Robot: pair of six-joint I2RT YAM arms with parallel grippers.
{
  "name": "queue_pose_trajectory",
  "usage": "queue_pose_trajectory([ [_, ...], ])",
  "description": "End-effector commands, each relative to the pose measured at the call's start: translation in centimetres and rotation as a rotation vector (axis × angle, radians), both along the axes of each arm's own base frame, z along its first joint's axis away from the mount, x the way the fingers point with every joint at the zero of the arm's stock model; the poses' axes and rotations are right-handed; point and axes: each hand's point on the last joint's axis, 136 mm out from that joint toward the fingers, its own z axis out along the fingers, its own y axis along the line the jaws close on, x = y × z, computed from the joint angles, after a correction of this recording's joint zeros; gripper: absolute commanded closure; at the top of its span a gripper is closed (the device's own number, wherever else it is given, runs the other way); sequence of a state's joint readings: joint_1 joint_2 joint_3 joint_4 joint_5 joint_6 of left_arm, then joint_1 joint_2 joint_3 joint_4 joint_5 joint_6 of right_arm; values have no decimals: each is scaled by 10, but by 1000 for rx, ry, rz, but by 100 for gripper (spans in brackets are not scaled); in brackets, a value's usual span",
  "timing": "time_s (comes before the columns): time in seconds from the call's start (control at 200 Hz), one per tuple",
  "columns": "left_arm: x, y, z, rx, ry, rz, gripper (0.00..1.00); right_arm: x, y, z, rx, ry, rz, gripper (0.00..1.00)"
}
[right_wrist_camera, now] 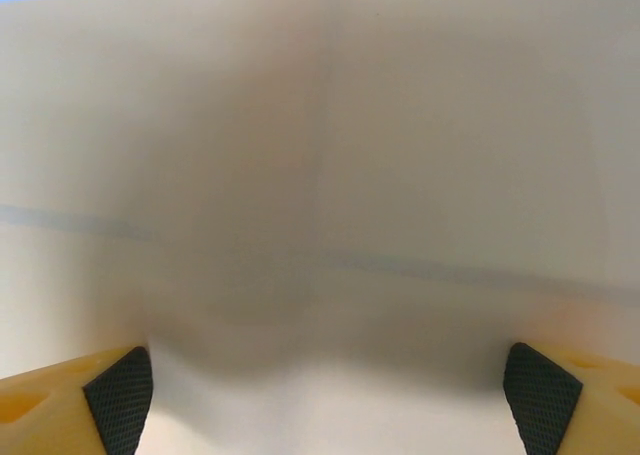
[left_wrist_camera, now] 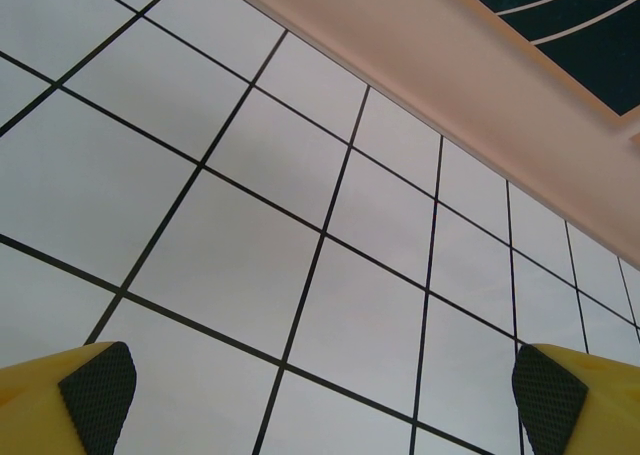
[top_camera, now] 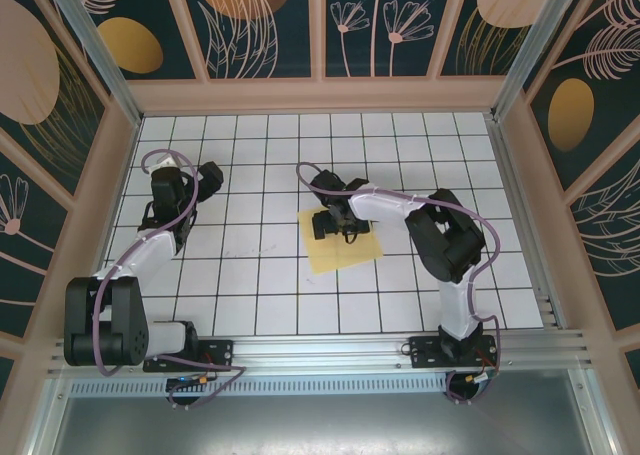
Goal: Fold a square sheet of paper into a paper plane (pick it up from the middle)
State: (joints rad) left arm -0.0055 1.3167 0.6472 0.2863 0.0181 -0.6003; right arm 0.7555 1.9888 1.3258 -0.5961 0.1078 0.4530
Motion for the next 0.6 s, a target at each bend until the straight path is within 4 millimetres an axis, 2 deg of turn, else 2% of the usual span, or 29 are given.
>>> queue_pose_trajectory([
  [0.0,-3,3,-8,4,22,10,2,-38,-28,-55,-113,166,-10,11],
  [0.17,-3,2,-8,2,23,8,1,-38,-29,-57,-114,161,-17,19],
  [0.27,-3,2,-8,-3,25,6,2,-28,-18,-42,-63,118,-17,28],
  [0.33,-3,1,-9,-10,26,2,1,-19,-4,-25,7,75,-12,35],
  [0.415,-4,-4,-10,-32,28,-19,1,-5,16,10,134,-5,-6,44],
  [0.52,-6,-18,-13,-89,39,-78,3,2,46,54,380,-45,7,57],
  [0.59,-8,-30,-17,-146,49,-129,6,6,57,79,544,-61,6,63],
])
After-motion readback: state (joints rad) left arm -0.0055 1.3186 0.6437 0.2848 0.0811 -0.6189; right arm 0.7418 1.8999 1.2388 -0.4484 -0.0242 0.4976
